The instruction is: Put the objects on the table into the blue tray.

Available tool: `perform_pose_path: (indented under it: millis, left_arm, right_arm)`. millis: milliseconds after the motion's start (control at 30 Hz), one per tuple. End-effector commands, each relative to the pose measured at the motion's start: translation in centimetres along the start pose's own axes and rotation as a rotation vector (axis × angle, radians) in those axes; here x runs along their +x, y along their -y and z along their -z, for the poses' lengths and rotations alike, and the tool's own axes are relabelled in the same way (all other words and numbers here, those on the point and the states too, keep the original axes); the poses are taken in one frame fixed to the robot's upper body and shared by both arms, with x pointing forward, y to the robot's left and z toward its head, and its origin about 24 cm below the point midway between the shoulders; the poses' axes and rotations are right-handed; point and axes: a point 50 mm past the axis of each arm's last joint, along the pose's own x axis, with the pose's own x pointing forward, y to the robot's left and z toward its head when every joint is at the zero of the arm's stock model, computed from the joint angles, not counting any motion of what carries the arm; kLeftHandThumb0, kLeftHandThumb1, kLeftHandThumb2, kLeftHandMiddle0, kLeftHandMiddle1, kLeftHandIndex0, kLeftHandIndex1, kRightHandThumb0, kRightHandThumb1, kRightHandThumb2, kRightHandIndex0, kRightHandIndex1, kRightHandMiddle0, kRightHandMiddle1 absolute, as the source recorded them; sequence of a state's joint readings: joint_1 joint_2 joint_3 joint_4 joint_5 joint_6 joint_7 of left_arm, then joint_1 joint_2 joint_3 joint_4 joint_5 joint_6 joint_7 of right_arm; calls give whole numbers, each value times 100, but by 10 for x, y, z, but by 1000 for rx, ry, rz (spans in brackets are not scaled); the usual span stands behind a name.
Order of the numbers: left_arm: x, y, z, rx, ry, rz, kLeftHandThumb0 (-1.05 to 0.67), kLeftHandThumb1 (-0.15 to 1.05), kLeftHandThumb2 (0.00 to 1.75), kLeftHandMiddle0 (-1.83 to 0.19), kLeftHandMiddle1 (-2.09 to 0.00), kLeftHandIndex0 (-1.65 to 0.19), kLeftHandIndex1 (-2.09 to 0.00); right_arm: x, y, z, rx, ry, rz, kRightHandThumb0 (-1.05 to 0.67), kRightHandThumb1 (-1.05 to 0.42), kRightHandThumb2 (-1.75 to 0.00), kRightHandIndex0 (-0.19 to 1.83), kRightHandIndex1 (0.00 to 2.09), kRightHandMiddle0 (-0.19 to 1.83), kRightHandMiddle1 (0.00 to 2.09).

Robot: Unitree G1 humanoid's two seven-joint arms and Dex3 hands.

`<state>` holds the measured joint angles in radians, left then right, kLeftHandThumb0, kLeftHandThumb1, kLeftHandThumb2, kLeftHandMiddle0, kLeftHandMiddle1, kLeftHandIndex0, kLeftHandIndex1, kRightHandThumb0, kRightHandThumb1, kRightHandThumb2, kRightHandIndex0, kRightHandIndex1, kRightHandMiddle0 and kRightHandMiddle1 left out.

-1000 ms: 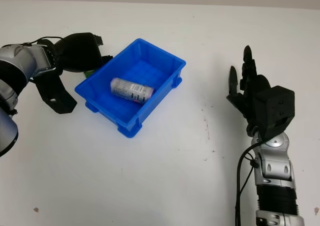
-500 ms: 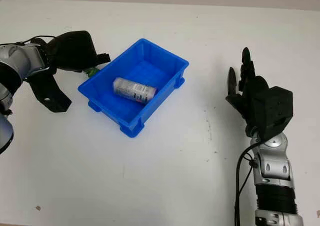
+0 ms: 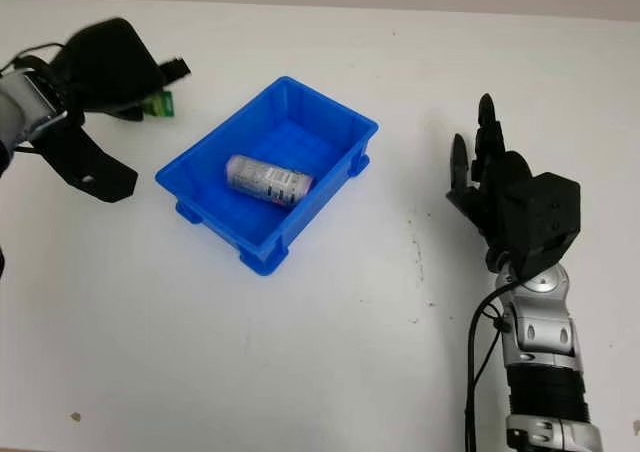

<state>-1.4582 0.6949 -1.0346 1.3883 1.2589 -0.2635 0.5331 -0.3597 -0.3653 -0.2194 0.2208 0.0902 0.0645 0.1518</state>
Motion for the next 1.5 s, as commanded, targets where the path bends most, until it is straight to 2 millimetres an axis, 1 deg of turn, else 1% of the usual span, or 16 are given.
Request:
perform_pose_path:
  millis: [0,167,300,367,533,600,833,967,1033,1167,1267,1300,1367,1400,1433,1467]
  left_arm:
    - [-4,-6,23,-78,-116,-34,-47,105,34,-96,-209,-24,-209]
    - [-8,-15,47,-344,-298,-138,-49,105,44,-72,-209,-29,-209]
    - [-7,-31,60,-540,-360,-249,-53,105,52,-75,-209,-28,-209]
    - [-5,-39,63,-650,-364,-302,-52,105,50,-80,-209,-38,-209]
    - [1,-55,56,-1084,-274,-409,-51,105,47,-108,-209,-80,-209]
    - [3,-60,53,-1235,-224,-426,-50,105,47,-117,-209,-90,-209]
    - [14,-77,41,-1581,-36,-406,-52,105,45,-127,-209,-103,-209]
    - [21,-89,29,-1663,70,-373,-49,105,46,-134,-209,-113,-209]
    - [25,-92,21,-1683,102,-339,-52,105,39,-125,-209,-105,-209]
    - [30,-96,3,-1762,189,-243,-47,105,44,-122,-209,-97,-209]
    - [32,-94,-15,-1750,227,-142,-47,105,45,-121,-209,-97,-209]
    - [33,-93,-21,-1736,239,-107,-48,105,45,-102,-209,-78,-209]
    - [33,-92,-29,-1709,262,-66,-49,105,46,-80,-209,-58,-209]
    - [32,-92,-32,-1700,279,-41,-49,105,47,-62,-206,-40,-203]
    - [31,-93,-36,-1673,303,-13,-49,105,46,-41,-185,-13,-182]
    - [30,-93,-39,-1633,324,17,-50,105,47,-27,-157,3,-160]
  right_arm:
    - [-1,0,0,6,5,6,-65,-105,-76,-19,0,-19,0]
    - [-1,-2,1,12,12,13,-65,-105,-74,-19,0,-19,0]
    - [-1,-3,3,10,9,4,-66,-105,-75,-19,0,-19,0]
    - [-1,-4,3,16,6,0,-63,-105,-77,-19,0,-19,0]
    - [-1,-8,4,17,5,-2,-60,-105,-77,-19,0,-19,0]
    - [-1,-9,5,15,4,-7,-60,-105,-78,-19,0,-19,0]
    - [-1,-9,6,19,2,-4,-63,-105,-77,-19,0,-19,0]
    - [-1,-9,6,27,6,-10,-59,-105,-78,-19,0,-19,0]
    - [-1,-10,6,26,5,-14,-59,-105,-78,-19,0,-19,0]
    - [-1,-11,6,8,-1,-17,-62,-105,-77,-19,0,-19,0]
    - [-2,-11,7,11,3,-12,-62,-105,-76,-19,0,-19,0]
    - [-2,-11,7,12,4,-9,-62,-105,-76,-19,0,-19,0]
    - [-2,-12,7,10,3,-8,-62,-105,-75,-19,0,-19,0]
    - [-2,-12,7,10,1,-9,-62,-105,-76,-19,0,-19,0]
    - [-2,-12,7,13,0,-9,-61,-105,-76,-19,0,-19,0]
    - [-2,-12,7,18,-1,-8,-61,-105,-76,-19,0,-19,0]
